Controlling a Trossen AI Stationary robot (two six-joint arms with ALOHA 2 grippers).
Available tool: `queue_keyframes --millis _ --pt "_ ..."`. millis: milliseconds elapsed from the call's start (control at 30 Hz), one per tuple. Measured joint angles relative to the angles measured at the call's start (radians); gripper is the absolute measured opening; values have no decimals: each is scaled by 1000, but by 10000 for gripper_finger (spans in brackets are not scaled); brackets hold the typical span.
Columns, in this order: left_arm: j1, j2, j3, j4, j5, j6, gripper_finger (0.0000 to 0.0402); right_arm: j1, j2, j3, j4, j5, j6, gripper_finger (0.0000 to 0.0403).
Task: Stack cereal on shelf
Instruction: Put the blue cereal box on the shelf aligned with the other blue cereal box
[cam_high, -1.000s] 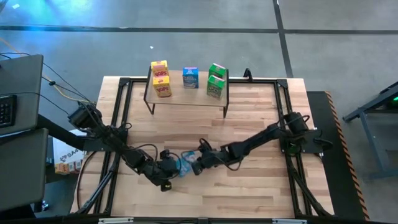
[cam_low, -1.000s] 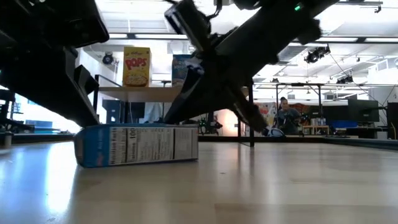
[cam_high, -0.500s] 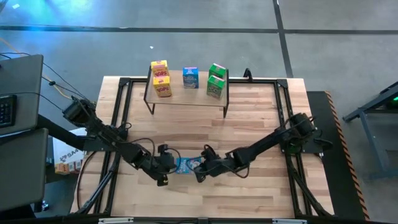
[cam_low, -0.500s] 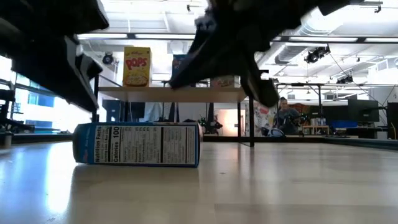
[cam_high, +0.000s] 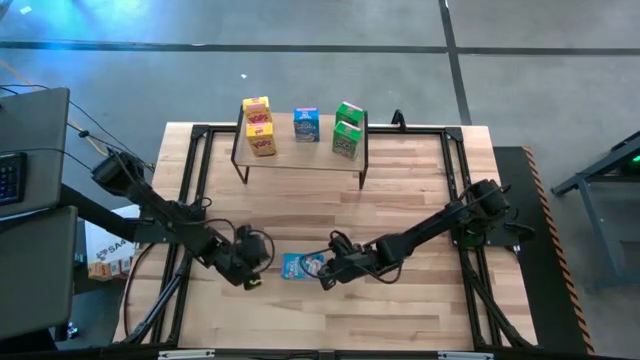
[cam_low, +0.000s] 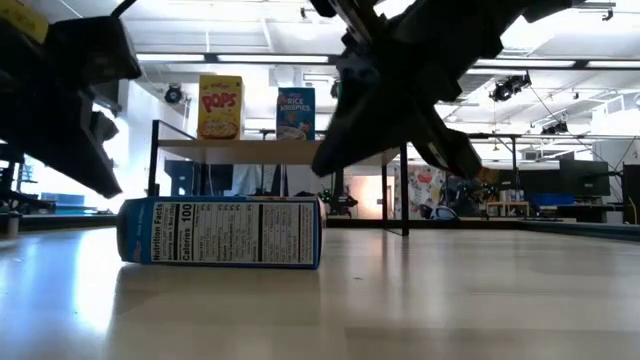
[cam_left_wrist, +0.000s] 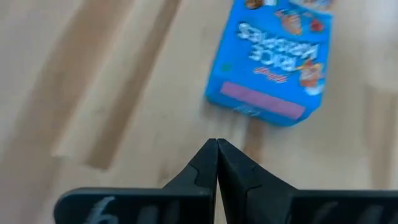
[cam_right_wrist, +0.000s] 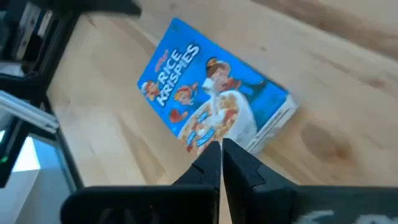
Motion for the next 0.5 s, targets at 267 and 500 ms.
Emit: queue_keyframes --millis 267,500 --pt "7 7 -117 301 19 -24 0 -20 8 0 -8 9 -20 0" --pt "46 111 -120 381 115 -63 0 -30 33 0 33 -13 -26 0"
